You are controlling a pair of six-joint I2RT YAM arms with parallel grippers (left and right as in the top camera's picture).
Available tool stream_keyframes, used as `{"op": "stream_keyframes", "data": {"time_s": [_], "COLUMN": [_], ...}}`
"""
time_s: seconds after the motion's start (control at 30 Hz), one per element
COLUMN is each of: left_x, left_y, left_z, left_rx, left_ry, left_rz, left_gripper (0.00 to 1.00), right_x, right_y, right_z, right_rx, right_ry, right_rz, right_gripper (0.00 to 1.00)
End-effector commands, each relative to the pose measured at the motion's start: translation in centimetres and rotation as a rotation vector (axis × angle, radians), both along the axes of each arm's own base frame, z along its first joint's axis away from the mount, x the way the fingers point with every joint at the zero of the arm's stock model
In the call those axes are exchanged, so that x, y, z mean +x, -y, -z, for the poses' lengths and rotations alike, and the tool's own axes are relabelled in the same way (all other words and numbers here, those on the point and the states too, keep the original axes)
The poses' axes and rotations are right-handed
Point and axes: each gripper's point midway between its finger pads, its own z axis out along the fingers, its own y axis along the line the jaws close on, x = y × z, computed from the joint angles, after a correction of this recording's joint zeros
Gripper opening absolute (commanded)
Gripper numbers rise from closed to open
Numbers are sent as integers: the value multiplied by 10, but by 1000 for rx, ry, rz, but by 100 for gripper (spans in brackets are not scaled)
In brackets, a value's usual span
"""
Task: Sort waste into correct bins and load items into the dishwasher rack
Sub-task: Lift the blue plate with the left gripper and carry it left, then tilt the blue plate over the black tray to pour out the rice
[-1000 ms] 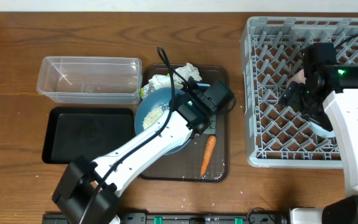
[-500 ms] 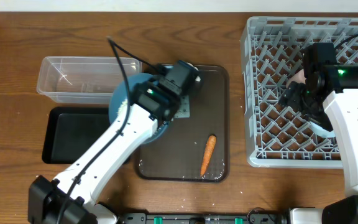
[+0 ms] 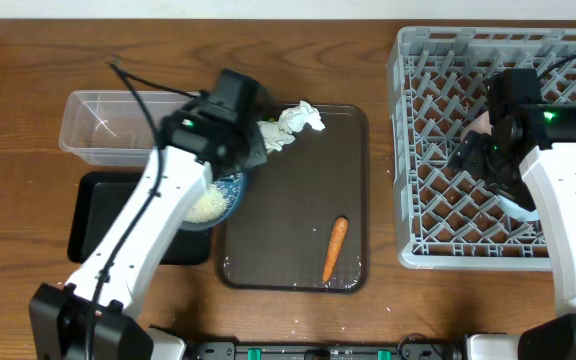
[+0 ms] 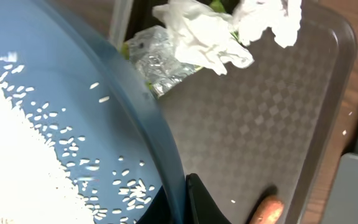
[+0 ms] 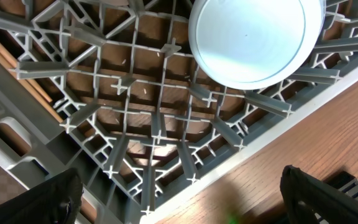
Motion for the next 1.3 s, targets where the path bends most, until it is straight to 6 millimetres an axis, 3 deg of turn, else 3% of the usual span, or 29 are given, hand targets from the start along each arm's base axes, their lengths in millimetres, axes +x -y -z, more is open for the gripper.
{"op": "stream_keyframes", "data": {"time_s": [0.0, 0.5, 0.9, 1.03, 1.27], "left_x": [4, 5, -16, -17, -19], "left_y": [-1, -22, -47, -47, -60], "left_z": [-13, -19, -62, -62, -41], "left_rx": [-89, -220, -245, -289, -290], "left_ry": [13, -25, 72, 58, 28], "left_rz": [25, -26, -68, -72, -120], "left_gripper": [6, 6, 6, 6, 6], "right_x": [2, 2, 2, 2, 2], "right_y": [3, 3, 3, 3, 3], "right_z": [-4, -4, -4, -4, -4], "right_rx": [-11, -11, -11, -11, -11], "right_ry": [13, 13, 13, 13, 13], "right_rz": [2, 2, 2, 2, 2], "right_gripper": [99, 99, 99, 99, 99]}}
